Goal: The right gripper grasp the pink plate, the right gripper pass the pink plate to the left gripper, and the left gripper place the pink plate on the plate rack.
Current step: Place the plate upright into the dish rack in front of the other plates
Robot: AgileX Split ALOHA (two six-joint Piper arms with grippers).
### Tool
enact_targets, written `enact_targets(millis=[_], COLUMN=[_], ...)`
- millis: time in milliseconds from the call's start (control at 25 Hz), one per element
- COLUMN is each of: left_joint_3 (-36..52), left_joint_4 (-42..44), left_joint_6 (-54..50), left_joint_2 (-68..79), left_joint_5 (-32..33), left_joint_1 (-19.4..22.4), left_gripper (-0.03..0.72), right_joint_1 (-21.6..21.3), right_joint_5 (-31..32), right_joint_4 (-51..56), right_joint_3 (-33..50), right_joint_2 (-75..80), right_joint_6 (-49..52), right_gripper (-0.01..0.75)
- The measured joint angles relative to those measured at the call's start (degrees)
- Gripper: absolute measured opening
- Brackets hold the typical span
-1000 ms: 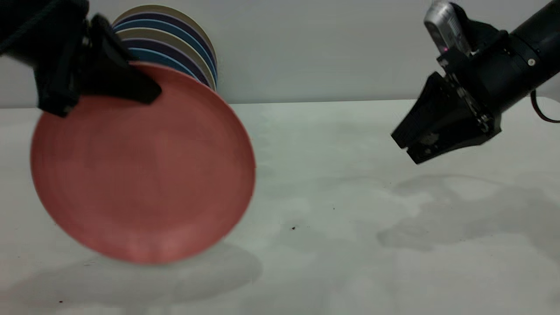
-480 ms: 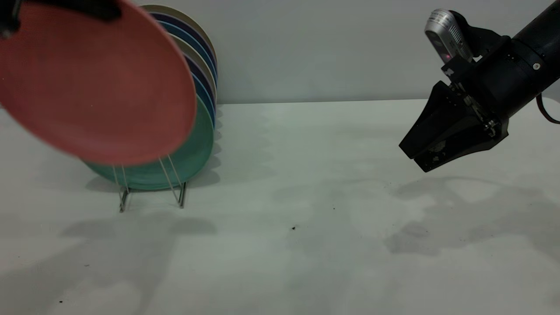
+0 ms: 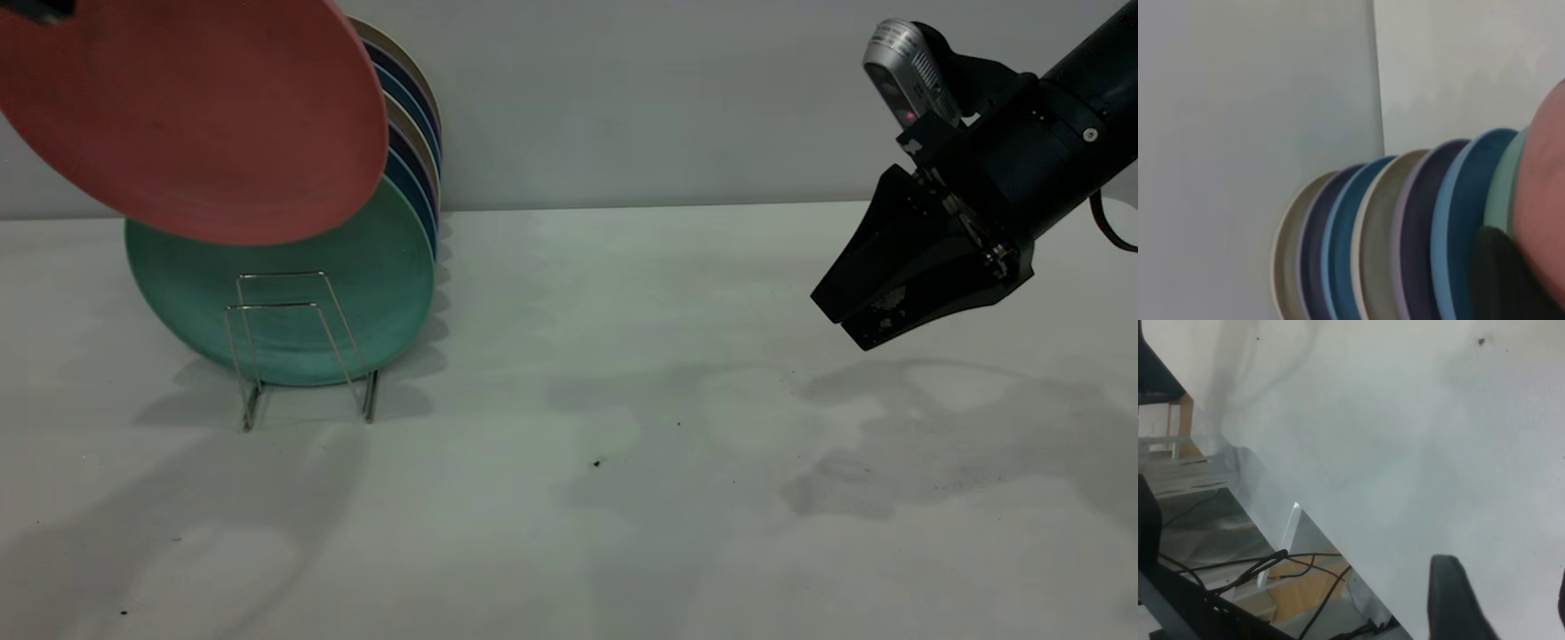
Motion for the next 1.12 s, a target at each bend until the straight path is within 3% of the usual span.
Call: enact_targets(millis=[1120], left_joint_3=[0.00], left_joint_4=[-2.06], left_joint_6=[-0.71], left_joint_2=[10.69], left_joint_5=[-4.48], left_joint_1=[0.07], left_gripper=[0.081], right_joint_1=[0.00], right_joint_5=[0.04], right_joint_4=[-0.27], right_joint_3=[0.00], right_joint_2=[0.00], right_joint_6=[0.00], right_gripper=[0.398])
